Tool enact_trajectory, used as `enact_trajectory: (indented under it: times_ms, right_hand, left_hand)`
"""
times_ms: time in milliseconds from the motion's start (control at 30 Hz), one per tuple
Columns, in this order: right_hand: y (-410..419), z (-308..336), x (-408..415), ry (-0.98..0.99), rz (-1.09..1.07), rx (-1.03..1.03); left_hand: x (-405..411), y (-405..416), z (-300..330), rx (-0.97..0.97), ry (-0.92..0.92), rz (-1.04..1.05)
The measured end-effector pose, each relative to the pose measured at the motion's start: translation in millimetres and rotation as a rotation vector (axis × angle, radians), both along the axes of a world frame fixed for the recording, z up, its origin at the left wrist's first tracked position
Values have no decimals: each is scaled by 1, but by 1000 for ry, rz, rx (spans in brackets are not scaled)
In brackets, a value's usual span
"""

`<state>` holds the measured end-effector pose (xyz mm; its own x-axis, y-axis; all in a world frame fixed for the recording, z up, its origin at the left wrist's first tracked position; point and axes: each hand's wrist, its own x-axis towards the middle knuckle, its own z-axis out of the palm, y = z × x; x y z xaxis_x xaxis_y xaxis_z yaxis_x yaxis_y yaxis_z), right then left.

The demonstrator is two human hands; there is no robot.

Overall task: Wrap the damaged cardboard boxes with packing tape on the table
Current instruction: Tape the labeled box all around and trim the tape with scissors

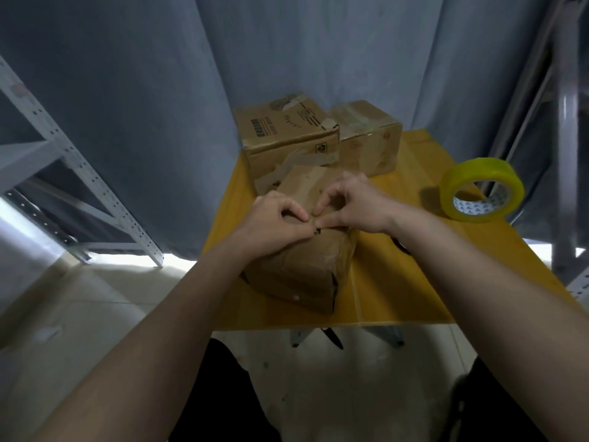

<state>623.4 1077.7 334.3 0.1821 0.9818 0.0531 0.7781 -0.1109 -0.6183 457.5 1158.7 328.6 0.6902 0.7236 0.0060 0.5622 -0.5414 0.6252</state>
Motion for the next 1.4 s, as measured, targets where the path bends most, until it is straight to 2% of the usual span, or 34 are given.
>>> enact_trajectory:
  times_ms: [100,200,400,533,700,900,1100,1167,1300,1400]
  right_hand:
    - [4,1,-4,-1,32,-3]
    - [6,-4,-2,97,3,15]
    - [1,-8,7,310,23,9]
    - [-1,-11,7,311,44,36]
    - [-2,-15,6,344,37,50]
    - [-2,-18,6,335,12,55]
    - [-3,-19,7,376,11,51]
    - [-3,-19,6,395,14,54]
    - [-7,-21,4,423,21,70]
    - [-7,-25,2,396,29,91]
  left_hand:
    - [7,-9,4,35,13,69]
    - [12,-11,12,67,71,21]
    - [42,-24,39,335,432,1]
    - [61,-37,44,501,592,-61]
    - [56,-34,43,494,502,-58]
    - [40,-14,48,210,464,-79]
    - [26,-1,41,-44,260,-88]
    - [25,-1,31,-58,167,-53]
    - [16,5,4,103,121,32]
    - [3,9,-4,-52,120,23]
